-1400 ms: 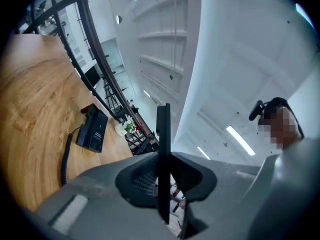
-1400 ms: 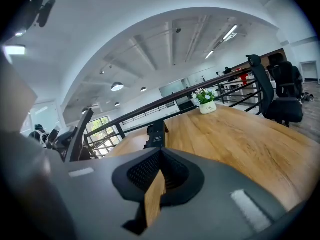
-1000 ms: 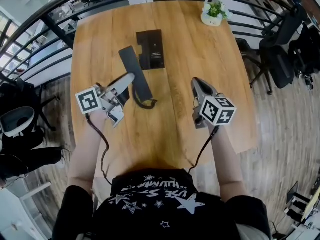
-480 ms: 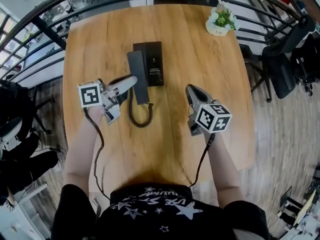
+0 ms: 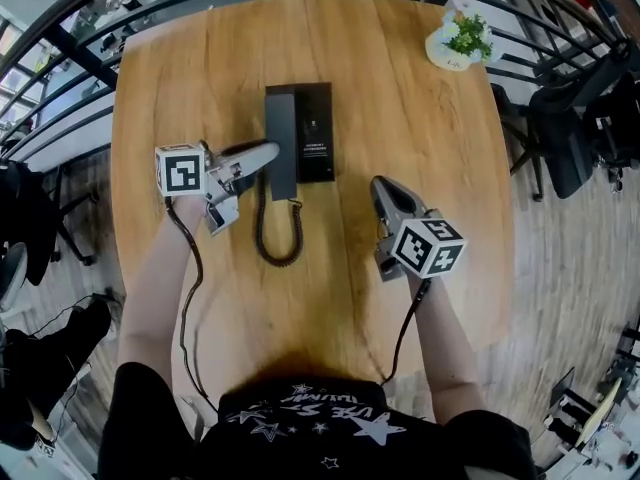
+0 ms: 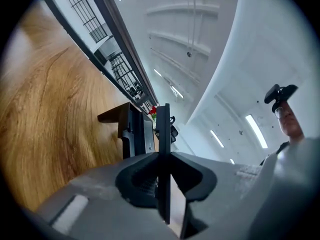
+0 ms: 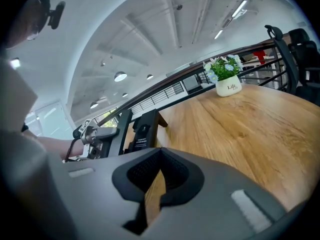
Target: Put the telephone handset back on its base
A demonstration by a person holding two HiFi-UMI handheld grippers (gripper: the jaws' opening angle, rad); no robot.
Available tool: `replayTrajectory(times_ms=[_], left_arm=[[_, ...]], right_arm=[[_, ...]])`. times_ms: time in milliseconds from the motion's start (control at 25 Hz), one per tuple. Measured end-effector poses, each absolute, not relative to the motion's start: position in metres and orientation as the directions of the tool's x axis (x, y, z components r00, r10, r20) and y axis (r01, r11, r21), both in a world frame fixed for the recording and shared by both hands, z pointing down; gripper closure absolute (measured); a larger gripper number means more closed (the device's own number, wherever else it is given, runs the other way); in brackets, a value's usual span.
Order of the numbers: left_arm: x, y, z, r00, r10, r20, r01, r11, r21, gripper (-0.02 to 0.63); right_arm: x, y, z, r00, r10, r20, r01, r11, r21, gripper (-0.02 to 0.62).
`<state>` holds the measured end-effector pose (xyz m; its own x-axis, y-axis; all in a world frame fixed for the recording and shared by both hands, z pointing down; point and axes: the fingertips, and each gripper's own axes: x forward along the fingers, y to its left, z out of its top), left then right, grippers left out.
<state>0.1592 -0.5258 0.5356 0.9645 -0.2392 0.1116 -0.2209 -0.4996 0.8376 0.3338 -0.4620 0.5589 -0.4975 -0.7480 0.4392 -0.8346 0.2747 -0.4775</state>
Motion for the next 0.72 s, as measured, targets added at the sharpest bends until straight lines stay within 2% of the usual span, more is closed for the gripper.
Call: replayTrajectory(times_ms=[720], left_arm=[[0.156, -0.553, 0.563, 0.959, -0.268, 0.092, -0.214, -0.47, 0.856, 0.529]], right_arm=[[0.329, -0.468, 0.572, -0.509, -0.743, 0.435, -0.814, 0.25, -0.525, 0.594]])
